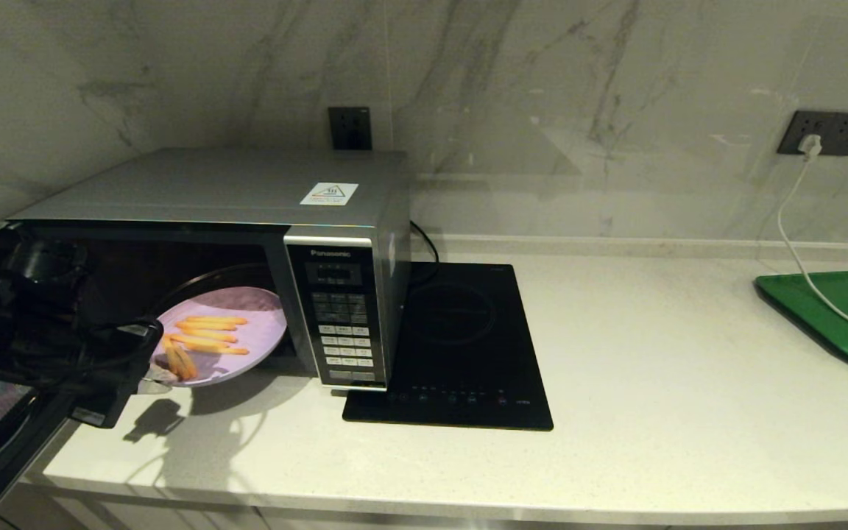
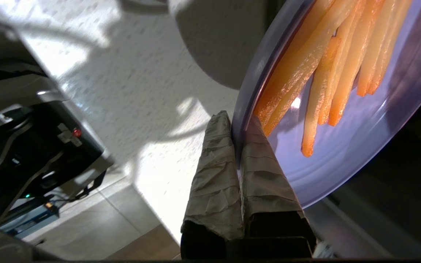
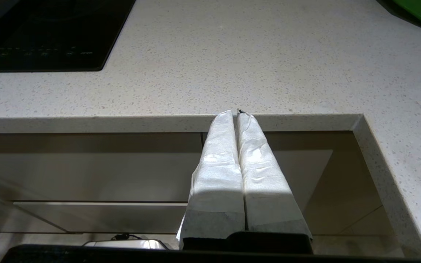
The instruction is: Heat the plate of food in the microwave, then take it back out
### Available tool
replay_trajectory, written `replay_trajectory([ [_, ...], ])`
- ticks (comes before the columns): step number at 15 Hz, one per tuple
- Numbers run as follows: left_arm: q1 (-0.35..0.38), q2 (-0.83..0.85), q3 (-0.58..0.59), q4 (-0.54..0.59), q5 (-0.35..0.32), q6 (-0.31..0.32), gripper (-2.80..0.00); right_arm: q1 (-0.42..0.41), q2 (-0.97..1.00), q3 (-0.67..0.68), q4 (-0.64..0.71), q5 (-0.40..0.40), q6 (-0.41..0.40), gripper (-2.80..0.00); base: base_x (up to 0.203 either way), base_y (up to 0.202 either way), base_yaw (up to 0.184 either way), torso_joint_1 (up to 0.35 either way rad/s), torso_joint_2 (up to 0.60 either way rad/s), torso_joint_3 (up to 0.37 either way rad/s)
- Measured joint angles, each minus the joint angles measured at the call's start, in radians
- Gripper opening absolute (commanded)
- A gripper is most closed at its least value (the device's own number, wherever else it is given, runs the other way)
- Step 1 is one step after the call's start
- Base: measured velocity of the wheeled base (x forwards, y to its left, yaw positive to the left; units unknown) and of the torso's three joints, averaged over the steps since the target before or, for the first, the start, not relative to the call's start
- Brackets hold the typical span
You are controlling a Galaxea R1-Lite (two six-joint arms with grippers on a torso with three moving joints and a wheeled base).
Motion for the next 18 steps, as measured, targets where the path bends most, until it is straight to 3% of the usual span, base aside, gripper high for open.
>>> replay_trajectory([
  [7, 0.013, -0.099, 0.087, 0.000, -0.005, 0.020, -2.80, 0.000, 0.000, 0.000, 0.000, 0.000, 0.000, -2.80, 0.000, 0.000, 0.000, 0.000, 0.00, 0.000],
  [14, 0.012, -0.346, 0.346, 0.011, -0.009, 0.233, -2.80, 0.000, 0.000, 0.000, 0.000, 0.000, 0.000, -2.80, 0.000, 0.000, 0.000, 0.000, 0.00, 0.000],
  [18, -0.024, -0.525, 0.462, 0.113, -0.060, 0.395, -2.80, 0.000, 0.000, 0.000, 0.000, 0.000, 0.000, -2.80, 0.000, 0.000, 0.000, 0.000, 0.00, 0.000],
])
